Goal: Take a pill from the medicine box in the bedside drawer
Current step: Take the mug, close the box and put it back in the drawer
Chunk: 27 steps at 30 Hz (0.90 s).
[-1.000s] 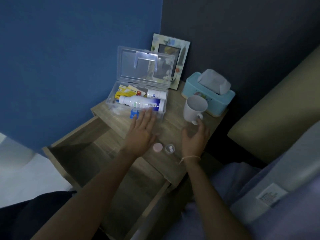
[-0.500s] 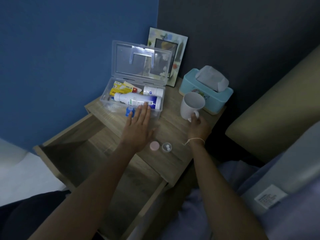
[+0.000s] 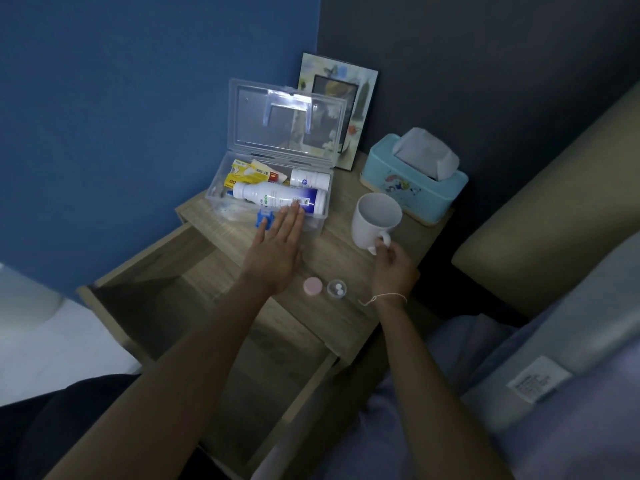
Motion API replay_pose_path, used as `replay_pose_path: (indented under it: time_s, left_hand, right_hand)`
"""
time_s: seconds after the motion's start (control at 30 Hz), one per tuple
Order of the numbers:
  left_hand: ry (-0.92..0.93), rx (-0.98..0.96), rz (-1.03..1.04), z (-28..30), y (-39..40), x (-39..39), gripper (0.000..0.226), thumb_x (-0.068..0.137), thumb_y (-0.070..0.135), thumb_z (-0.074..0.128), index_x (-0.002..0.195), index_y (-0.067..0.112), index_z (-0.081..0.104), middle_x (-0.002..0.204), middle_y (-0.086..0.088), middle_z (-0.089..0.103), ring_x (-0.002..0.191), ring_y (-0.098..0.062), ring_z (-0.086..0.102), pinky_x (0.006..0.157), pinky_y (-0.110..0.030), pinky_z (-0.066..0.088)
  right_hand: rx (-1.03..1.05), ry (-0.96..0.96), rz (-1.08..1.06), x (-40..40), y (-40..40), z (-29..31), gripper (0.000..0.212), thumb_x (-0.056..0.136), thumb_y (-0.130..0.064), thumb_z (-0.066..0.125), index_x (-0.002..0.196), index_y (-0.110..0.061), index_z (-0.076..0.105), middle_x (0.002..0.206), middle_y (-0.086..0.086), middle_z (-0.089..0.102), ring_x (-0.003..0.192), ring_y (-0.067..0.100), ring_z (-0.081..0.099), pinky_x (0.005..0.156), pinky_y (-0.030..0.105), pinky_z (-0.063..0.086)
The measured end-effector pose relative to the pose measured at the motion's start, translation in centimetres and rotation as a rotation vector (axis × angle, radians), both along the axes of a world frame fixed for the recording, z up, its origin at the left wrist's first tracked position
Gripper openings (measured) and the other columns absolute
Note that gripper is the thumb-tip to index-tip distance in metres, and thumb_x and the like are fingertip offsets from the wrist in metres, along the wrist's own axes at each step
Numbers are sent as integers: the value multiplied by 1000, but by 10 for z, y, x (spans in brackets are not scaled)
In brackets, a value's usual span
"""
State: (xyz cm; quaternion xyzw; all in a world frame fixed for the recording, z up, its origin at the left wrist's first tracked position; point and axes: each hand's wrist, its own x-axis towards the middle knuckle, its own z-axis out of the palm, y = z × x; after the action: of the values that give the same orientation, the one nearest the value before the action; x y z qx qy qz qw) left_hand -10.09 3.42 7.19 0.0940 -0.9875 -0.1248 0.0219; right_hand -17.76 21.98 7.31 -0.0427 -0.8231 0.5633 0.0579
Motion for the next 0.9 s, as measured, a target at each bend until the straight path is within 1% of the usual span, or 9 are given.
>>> replay_pose_path:
  time_s: [0.07,0.2,0.3,0.43,0.5,0.6,0.63,0.77,0.9]
  left_hand:
    - [-7,2,-3,2,0,1,63,101,29,27,151,15,-8,162,-4,-11,149,-21,-10,123,-47,3]
    - [-18,7,-10,7,0,3,62,101,27,28,151,15,-8,162,-5,-10,149,-21,-10,123,-47,3]
    - [-20,20,-11,10,1,3,62,101,26,28,151,14,-7,162,-5,-10,149,-21,-10,123,-48,3]
    - [-34,35,-11,13,1,4,63,101,24,29,151,14,-7,162,-5,-10,149,-22,-10,122,-48,5]
    - [-40,34,-12,14,1,4,63,101,24,30,151,14,-7,162,-5,-10,149,-22,-10,122,-48,5]
    - [-43,44,-12,14,1,3,63,101,23,30,151,15,-7,162,-5,-10,149,-21,-11,122,-48,4]
    - [-44,45,-11,14,1,3,63,101,23,30,151,15,-7,162,-5,-10,149,-21,-11,122,-48,4]
    - [-40,36,-18,14,0,4,64,101,24,31,151,14,-7,162,-5,-10,149,-21,-10,123,-47,3]
    - [-25,54,-19,13,0,3,66,100,24,33,151,14,-6,162,-5,-9,149,-22,-10,123,-47,4]
  right_hand:
    - [-15,14,15,10,2,-2,23,92,-23,61,96,-4,73,89,8,73,81,11,63,60,-1,38]
    - [-29,9,42,26,7,-3,19,91,-23,62,97,-9,73,82,-2,68,74,3,62,61,1,41]
    - [-37,19,48,36,10,-4,18,91,-19,63,98,-7,73,79,-3,67,70,-3,59,60,-3,38]
    - [-4,20,69,49,15,-6,17,91,-23,62,95,-11,73,74,-7,64,68,-10,56,59,-1,39]
    - [27,35,83,54,17,-6,18,90,-24,62,94,-11,74,74,-5,66,68,-8,57,59,0,39]
    - [65,68,91,59,20,-9,20,90,-25,63,93,-9,74,75,-1,68,69,5,60,59,2,38]
    - [80,77,95,61,21,-10,21,91,-26,62,93,-9,74,75,-1,69,70,7,61,59,6,39]
    - [97,71,91,63,23,-10,23,91,-26,62,94,-7,73,80,10,73,75,21,66,66,33,49]
    - [100,38,84,65,21,-5,25,91,-28,61,103,-8,71,91,10,74,87,23,68,76,36,53]
